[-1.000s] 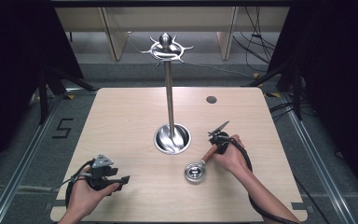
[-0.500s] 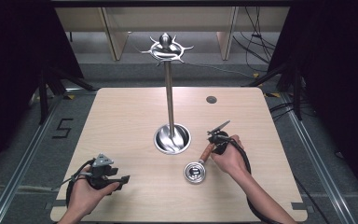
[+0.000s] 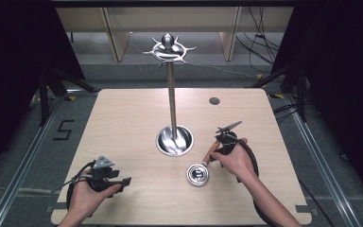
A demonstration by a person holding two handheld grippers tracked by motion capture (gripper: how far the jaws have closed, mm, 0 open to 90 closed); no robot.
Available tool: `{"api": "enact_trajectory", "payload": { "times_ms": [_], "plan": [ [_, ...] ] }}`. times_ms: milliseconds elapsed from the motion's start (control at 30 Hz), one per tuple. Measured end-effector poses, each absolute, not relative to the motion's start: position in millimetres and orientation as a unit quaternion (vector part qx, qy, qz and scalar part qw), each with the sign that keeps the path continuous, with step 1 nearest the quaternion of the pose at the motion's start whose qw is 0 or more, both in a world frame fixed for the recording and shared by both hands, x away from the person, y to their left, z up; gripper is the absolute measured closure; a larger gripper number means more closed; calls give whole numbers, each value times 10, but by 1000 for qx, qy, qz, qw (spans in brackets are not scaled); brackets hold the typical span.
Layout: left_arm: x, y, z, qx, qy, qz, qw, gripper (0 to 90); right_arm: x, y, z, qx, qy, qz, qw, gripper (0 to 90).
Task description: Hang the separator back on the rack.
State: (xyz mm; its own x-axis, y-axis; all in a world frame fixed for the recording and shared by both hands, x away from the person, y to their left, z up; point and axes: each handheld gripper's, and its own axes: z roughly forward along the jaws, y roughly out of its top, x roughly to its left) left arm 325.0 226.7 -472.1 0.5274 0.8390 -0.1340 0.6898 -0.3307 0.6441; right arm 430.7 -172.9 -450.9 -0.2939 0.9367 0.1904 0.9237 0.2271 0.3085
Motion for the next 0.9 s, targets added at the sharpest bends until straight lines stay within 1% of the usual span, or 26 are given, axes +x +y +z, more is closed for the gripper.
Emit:
{"api": "enact_trajectory", "payload": {
  "times_ms": [67, 133, 233, 433, 500, 533, 567, 633, 700, 800, 867, 900],
  "plan": [
    [3253, 2267, -4724, 809, 470, 111, 334, 407, 4303, -1686, -4517, 603, 777, 182, 5, 460],
    [3247, 2258, -4738, 805, 475, 113, 337, 407, 4315, -1673, -4551, 589, 786, 189, 14, 447],
    [3231, 2274, -4730, 808, 472, 115, 335, 407, 4306, -1575, -4576, 609, 775, 166, 10, 423],
    [3229, 2276, -4728, 801, 479, 116, 339, 407, 4306, -1438, -4633, 622, 764, 171, -2, 421],
    [3236, 2291, -4717, 811, 467, 115, 333, 407, 4337, -1447, -4651, 608, 773, 179, 5, 420],
    [3236, 2272, -4728, 806, 474, 117, 334, 407, 4341, -1434, -4643, 626, 763, 162, 6, 420],
    [3238, 2261, -4734, 803, 477, 113, 339, 407, 4358, -1440, -4651, 613, 770, 177, 7, 418],
    [3237, 2267, -4732, 807, 473, 114, 334, 407, 4385, -1439, -4662, 621, 765, 173, 12, 419],
    [3243, 2263, -4741, 805, 476, 112, 337, 407, 4413, -1423, -4661, 632, 759, 154, 6, 410],
    [3244, 2272, -4735, 809, 471, 108, 334, 407, 4451, -1422, -4696, 629, 761, 158, 10, 409],
    [3244, 2260, -4741, 806, 474, 110, 337, 407, 4446, -1386, -4684, 643, 751, 154, -10, 405],
    [3244, 2255, -4743, 806, 474, 109, 338, 407, 4461, -1414, -4715, 628, 762, 159, 5, 404]
  ]
}}
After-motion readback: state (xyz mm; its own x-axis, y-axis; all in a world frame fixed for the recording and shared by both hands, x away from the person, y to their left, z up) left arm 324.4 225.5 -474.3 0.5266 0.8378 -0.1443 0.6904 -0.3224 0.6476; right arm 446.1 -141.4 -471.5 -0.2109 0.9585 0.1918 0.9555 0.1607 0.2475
